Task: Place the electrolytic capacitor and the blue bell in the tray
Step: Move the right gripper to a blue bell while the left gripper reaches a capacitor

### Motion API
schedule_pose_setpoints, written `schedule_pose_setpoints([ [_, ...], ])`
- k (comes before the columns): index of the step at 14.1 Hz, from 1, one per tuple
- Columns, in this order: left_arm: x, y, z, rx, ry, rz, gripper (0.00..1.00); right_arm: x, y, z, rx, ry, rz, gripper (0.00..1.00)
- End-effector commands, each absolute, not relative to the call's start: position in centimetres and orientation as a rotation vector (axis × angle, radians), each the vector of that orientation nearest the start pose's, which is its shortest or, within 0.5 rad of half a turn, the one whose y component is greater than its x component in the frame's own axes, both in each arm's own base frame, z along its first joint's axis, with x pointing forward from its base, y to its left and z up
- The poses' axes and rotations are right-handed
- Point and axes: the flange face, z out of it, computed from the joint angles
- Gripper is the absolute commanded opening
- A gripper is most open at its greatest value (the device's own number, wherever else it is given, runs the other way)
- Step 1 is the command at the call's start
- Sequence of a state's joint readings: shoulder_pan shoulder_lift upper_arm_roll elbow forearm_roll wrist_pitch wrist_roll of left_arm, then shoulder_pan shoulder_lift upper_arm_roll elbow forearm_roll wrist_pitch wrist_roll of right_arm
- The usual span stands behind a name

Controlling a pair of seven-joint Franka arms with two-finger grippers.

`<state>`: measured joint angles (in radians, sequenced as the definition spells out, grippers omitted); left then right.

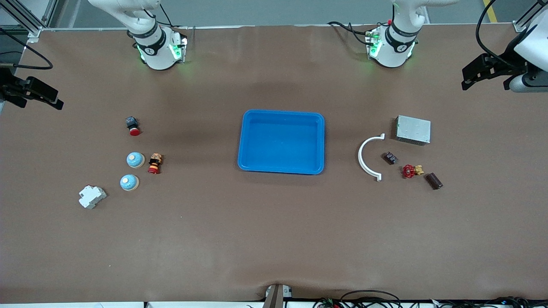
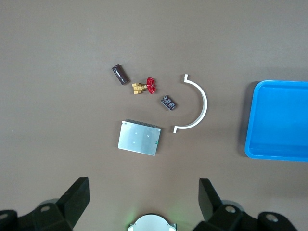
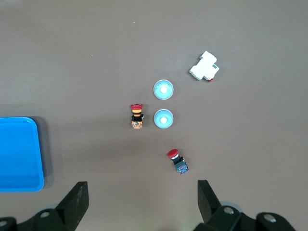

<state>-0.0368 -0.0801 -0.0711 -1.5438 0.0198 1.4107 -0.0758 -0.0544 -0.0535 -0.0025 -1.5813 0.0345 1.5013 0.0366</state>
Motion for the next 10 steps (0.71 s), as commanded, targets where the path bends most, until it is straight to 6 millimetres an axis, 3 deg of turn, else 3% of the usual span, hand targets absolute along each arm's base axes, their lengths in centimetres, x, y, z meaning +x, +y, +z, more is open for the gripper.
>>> schedule_pose_setpoints([
  [1, 50.8, -5.4, 67.3, -3.107, 0.061, 0.087, 1.00, 53.0, -2.7, 64.3, -3.096, 0.158, 0.038, 1.00],
  [6, 51.4, -4.4, 66.9, -3.095, 0.029, 0.095, 1.00, 53.2, -2.5, 64.1, -3.096, 0.152, 0.028, 1.00],
  [8, 52.5, -1.7, 65.0, -3.098, -0.007, 0.155, 1.00, 53.3, -2.5, 64.0, -3.096, 0.152, 0.016, 1.00],
  [10, 54.0, -0.7, 62.0, -3.095, -0.038, 0.210, 1.00, 53.4, -2.4, 62.9, -3.098, 0.151, 0.042, 1.00],
])
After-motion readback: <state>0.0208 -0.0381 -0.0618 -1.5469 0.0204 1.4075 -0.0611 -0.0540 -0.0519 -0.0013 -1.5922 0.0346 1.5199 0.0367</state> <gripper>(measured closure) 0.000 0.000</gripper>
